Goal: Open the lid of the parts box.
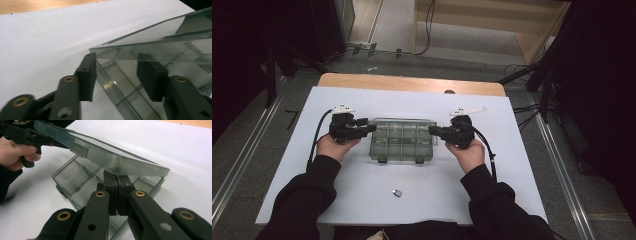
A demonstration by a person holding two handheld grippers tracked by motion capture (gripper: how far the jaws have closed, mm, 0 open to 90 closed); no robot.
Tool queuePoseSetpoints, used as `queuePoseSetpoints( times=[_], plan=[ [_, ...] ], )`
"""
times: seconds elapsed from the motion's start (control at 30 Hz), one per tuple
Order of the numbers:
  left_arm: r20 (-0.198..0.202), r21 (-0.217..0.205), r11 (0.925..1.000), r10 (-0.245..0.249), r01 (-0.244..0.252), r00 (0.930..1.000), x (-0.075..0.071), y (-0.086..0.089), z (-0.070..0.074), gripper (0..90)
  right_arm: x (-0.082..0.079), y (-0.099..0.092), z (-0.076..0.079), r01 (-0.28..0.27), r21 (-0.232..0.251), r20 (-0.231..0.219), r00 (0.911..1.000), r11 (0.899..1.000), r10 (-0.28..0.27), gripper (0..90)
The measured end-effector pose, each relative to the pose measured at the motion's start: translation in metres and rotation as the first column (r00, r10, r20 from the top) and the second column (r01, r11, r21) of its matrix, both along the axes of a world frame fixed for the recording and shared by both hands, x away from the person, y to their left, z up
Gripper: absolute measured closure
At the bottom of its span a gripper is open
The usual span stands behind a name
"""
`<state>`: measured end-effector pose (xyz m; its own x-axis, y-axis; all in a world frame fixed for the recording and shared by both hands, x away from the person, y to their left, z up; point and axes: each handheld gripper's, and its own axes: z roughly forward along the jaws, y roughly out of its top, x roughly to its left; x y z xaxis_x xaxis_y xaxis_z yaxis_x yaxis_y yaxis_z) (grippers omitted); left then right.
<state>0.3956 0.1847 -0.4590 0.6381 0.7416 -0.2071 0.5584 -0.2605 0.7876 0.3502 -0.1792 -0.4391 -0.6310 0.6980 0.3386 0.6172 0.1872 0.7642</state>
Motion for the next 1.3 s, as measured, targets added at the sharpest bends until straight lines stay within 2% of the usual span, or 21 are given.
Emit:
queuePoseSetpoints(
  times=[0.03, 0.13, 0.23, 0.43, 0.53, 0.7, 0.73, 0.77, 0.8, 0.9, 0.93, 1.03, 1.13, 1.2, 1.3],
  plan=[
    [-0.006, -0.01, 0.9999, -0.005, 0.005, 1.0, 0.0, 0.0, 0.0, 57.5, 0.0, 0.0, 0.0, 0.001, -0.002, 0.0, 1.0, 1.0, -0.001, 86.5],
    [0.003, 0.003, 0.9999, -0.015, 0.015, 0.9999, -0.001, 0.0, 0.001, 66.9, 0.0, 0.001, -0.001, 0.0, -0.004, -0.005, 1.0, 1.0, 0.0, 85.5],
    [0.001, -0.006, 0.9999, -0.015, 0.015, 0.9999, -0.002, 0.0, 0.002, 69.4, 0.0, 0.002, -0.002, -0.004, -0.006, -0.005, 1.0, 1.0, 0.004, 83.7],
    [-0.004, -0.006, 0.9999, -0.01, 0.01, 0.9999, -0.002, 0.0, 0.002, 69.4, 0.0, 0.003, -0.004, -0.011, -0.019, -0.003, 0.9999, 1.0, 0.011, 80.9],
    [-0.01, -0.009, 0.9999, -0.007, 0.007, 0.9999, -0.002, -0.001, 0.002, 69.3, -0.003, 0.001, -0.006, -0.005, -0.025, 0.005, 1.0, 1.0, 0.006, 76.0],
    [-0.011, -0.011, 0.9999, -0.004, 0.004, 0.9999, -0.002, -0.001, 0.003, 69.0, -0.005, -0.004, -0.01, 0.007, -0.034, -0.004, 1.0, 0.999, -0.007, 73.4],
    [-0.011, -0.009, 1.0, -0.003, 0.003, 0.9999, -0.002, -0.001, 0.003, 68.3, -0.004, -0.006, -0.011, 0.017, -0.04, -0.003, 0.9998, 0.999, -0.018, 69.2],
    [-0.015, -0.01, 0.9999, -0.003, 0.003, 0.9999, -0.002, -0.001, 0.003, 68.3, -0.004, -0.006, -0.011, 0.017, -0.04, -0.003, 0.9998, 0.999, -0.018, 69.2],
    [-0.017, -0.009, 0.9999, -0.004, 0.004, 0.9998, -0.003, -0.001, 0.003, 68.2, -0.003, -0.008, -0.013, 0.036, -0.037, 0.005, 0.9994, 0.999, -0.036, 63.8],
    [-0.015, -0.011, 0.9999, -0.004, 0.004, 0.9999, -0.003, -0.001, 0.003, 68.2, -0.001, -0.01, -0.016, 0.055, -0.042, 0.002, 0.9985, 0.998, -0.055, 59.3],
    [-0.017, -0.011, 0.9999, -0.005, 0.004, 0.9998, -0.003, -0.001, 0.003, 68.2, 0.003, -0.011, -0.02, 0.059, -0.041, -0.013, 0.9982, 0.997, -0.059, 52.0],
    [-0.018, -0.011, 0.9999, -0.003, 0.003, 0.9998, -0.003, -0.001, 0.002, 68.2, 0.005, -0.011, -0.024, 0.064, -0.054, -0.02, 0.9977, 0.996, -0.066, 49.8],
    [-0.025, -0.013, 0.9999, 0.003, -0.003, 0.9997, -0.003, -0.001, 0.002, 66.9, 0.01, -0.01, -0.028, 0.076, -0.052, 0.008, 0.9971, 0.996, -0.075, 46.5],
    [-0.024, -0.015, 0.9999, 0.003, -0.004, 0.9997, -0.003, -0.001, 0.002, 66.6, 0.014, -0.008, -0.031, 0.081, -0.051, 0.045, 0.9959, 0.995, -0.079, 45.4],
    [-0.021, -0.014, 0.9999, 0.004, -0.005, 0.9998, -0.003, -0.001, 0.002, 66.6, 0.016, -0.005, -0.033, 0.078, -0.074, 0.054, 0.9958, 0.994, -0.074, 45.4]
  ],
)
